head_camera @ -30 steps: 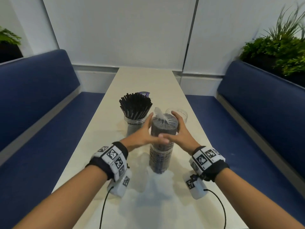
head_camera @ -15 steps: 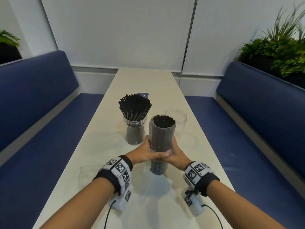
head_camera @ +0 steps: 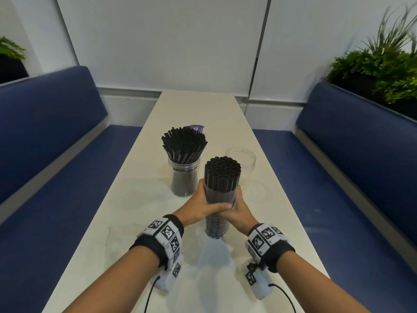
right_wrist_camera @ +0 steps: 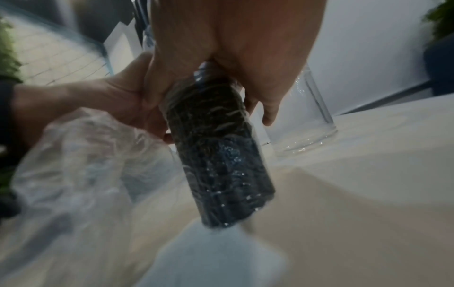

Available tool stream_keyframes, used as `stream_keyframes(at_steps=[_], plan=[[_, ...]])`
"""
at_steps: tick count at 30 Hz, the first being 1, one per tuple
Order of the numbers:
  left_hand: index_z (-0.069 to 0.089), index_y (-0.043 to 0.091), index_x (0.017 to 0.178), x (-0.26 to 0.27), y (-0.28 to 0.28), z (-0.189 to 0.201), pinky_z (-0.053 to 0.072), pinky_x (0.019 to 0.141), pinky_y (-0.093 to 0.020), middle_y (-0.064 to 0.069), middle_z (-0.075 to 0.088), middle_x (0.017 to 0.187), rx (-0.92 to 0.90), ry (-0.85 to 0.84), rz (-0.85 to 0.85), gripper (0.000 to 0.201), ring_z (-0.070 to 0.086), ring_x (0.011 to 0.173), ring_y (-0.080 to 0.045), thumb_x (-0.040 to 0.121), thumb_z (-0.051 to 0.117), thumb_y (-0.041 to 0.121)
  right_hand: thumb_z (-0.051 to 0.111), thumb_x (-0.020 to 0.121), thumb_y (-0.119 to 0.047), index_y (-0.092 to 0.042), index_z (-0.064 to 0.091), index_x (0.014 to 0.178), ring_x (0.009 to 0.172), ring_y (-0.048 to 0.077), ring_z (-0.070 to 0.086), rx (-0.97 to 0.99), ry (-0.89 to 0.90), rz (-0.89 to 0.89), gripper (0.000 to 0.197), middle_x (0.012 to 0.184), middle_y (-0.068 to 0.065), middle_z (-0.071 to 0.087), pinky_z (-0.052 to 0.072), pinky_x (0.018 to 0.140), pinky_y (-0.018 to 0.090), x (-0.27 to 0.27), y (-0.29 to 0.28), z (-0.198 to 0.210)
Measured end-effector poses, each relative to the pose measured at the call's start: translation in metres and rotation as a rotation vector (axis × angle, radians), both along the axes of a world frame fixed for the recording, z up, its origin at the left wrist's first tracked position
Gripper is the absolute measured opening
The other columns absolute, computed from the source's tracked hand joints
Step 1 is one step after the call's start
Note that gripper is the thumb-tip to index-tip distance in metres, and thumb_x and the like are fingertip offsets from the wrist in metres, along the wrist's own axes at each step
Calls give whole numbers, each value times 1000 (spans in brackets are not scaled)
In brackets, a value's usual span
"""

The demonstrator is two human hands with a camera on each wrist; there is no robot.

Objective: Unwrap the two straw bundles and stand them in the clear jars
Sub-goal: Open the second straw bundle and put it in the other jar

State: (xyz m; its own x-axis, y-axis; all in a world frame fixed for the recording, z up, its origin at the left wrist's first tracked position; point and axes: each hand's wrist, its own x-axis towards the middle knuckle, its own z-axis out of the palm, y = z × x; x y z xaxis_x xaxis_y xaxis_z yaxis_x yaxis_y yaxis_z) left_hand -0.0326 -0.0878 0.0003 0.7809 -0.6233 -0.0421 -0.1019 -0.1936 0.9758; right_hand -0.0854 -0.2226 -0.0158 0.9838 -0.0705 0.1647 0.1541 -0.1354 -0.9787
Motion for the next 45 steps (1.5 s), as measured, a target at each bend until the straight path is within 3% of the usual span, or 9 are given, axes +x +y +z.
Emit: stream_keyframes(at_steps=[6, 13, 18, 22, 27, 30, 33, 38, 45], plan=[[11, 29, 140, -1, 0, -3, 34, 113, -38, -3, 38, 146, 49, 16, -28, 111, 40, 133, -16, 56, 81, 46, 77, 57, -5, -20, 28, 121, 106, -1, 59, -44, 21, 65, 82, 118, 3, 52, 50, 82, 13, -1, -2, -2], [-3, 26, 149, 2, 6, 34, 24, 118, -43, -1, 20, 157, 50, -64, 21, 94, 23, 144, -16, 82, 53, 59, 82, 55, -37, -27, 12, 136, 101, 13, 58, -208, 167, -32, 108, 115, -3, 52, 47, 92, 29, -1, -17, 41], [12, 21, 149, -2, 10, 81, 7, 122, -34, -2, 8, 159, 96, -737, 120, 71, 6, 147, -15, 90, 42, -3, 63, 73, -53, -20, 15, 136, 87, 19, 66, -167, 178, -239, 86, 112, 10, 58, 54, 80, 36, 6, -42, 97], [-6, 29, 148, 13, -5, 94, 5, 118, -40, -1, -12, 160, 581, -1116, -58, 104, -10, 148, -24, 78, 70, 14, 64, 50, -81, -12, 33, 134, 97, 29, 67, -103, 404, -194, 113, 124, 14, 58, 56, 83, 48, 33, -75, 128], [15, 24, 146, 31, -38, 115, 26, 115, -53, -8, 24, 154, 227, -897, -128, 108, 28, 140, -30, 63, 84, 25, 51, 59, -81, -24, 48, 130, 122, 33, 52, 28, 417, 148, 91, 133, 15, 54, 40, 104, 50, 36, -91, 161], [22, 8, 141, 33, -52, 134, 37, 110, -28, -13, 36, 145, 85, -692, -115, 93, 39, 133, -26, 68, 80, 9, 43, 79, -63, -10, 42, 135, 113, 33, 55, 115, 372, 85, 77, 139, 21, 46, 48, 95, 43, 36, -97, 176], [36, 4, 133, 40, -56, 145, 40, 79, 3, -8, 50, 130, 50, -597, -36, 70, 50, 116, -19, 75, 76, 11, 48, 89, -39, -7, 51, 125, 111, 32, 51, 24, 278, -143, 48, 139, 18, 44, 54, 67, 29, 43, -97, 183], [38, 9, 135, 48, -63, 143, 39, 89, -23, -9, 54, 134, 3, -453, 103, 64, 48, 106, -12, 81, 69, 27, 35, 96, -34, -21, 62, 95, 94, 20, 58, 111, 145, -173, 30, 100, 3, 63, 50, 82, 32, 50, -80, 180], [38, 8, 134, 54, -80, 136, 41, 95, -26, -9, 54, 133, -123, -369, 180, 66, 50, 111, -15, 80, 71, 25, 32, 96, -38, -16, 59, 114, 98, 20, 60, 84, 68, -224, 39, 105, 4, 65, 51, 76, 28, 61, -82, 177]])
